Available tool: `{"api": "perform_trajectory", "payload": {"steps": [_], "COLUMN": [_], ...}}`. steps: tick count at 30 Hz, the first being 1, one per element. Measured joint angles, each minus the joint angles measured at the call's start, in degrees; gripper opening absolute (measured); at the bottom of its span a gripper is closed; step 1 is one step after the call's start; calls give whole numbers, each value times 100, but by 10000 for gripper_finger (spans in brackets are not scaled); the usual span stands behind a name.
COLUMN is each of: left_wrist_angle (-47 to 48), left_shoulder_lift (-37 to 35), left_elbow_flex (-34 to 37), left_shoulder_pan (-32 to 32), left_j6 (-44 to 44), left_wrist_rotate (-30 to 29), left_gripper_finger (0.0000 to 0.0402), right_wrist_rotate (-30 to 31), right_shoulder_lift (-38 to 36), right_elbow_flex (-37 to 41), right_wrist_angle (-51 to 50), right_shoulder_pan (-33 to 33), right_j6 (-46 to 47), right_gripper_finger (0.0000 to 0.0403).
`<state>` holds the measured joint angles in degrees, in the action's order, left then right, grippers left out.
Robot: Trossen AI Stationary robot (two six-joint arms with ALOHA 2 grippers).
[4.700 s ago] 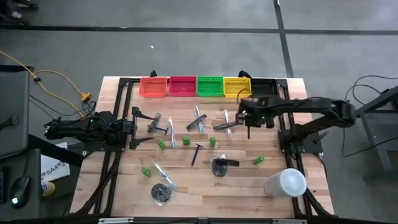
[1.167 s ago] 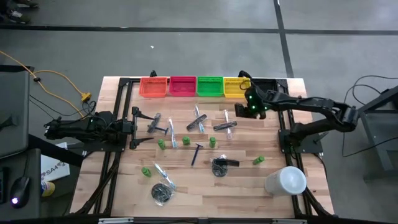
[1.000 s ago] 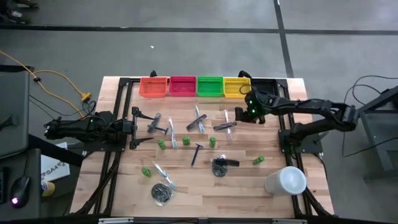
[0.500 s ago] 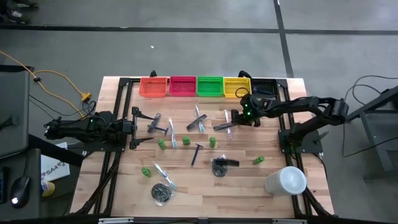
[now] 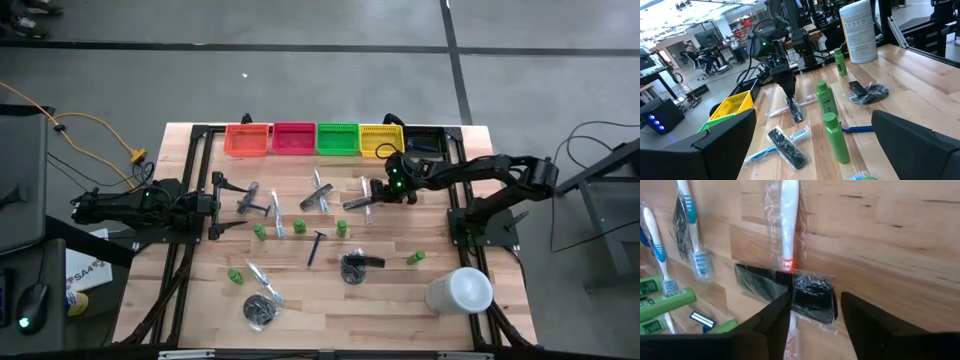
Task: Pick & Place Travel size toiletries
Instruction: Put the black hair comb into the yellow bin
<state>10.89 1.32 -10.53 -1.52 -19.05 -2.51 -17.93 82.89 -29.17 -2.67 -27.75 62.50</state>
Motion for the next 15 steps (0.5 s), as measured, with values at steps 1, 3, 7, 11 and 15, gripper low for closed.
{"api": "perform_trajectory", "payload": {"steps": [1, 3, 7, 11, 15], "left_wrist_angle": [-1, 0, 1, 1, 1], "left_shoulder_lift": [0, -2, -2, 0, -1], "left_elbow_flex": [0, -2, -1, -2, 0], "left_shoulder_pan": [0, 0, 0, 0, 0], "left_j6": [0, 0, 0, 0, 0], "left_wrist_rotate": [0, 0, -1, 1, 1], "left_gripper_finger": [397, 397, 397, 397, 397], "right_wrist_rotate": [5, 15, 17, 7, -26], "right_shoulder_lift": [0, 0, 0, 0, 0], "right_elbow_flex": [0, 0, 0, -2, -2], "right_wrist_angle": [1, -1, -5, 5, 18], "right_shoulder_pan": [0, 0, 0, 0, -2], "right_j6": [0, -51, -129, -150, -253], "right_gripper_finger": [158, 143, 113, 89, 78]}}
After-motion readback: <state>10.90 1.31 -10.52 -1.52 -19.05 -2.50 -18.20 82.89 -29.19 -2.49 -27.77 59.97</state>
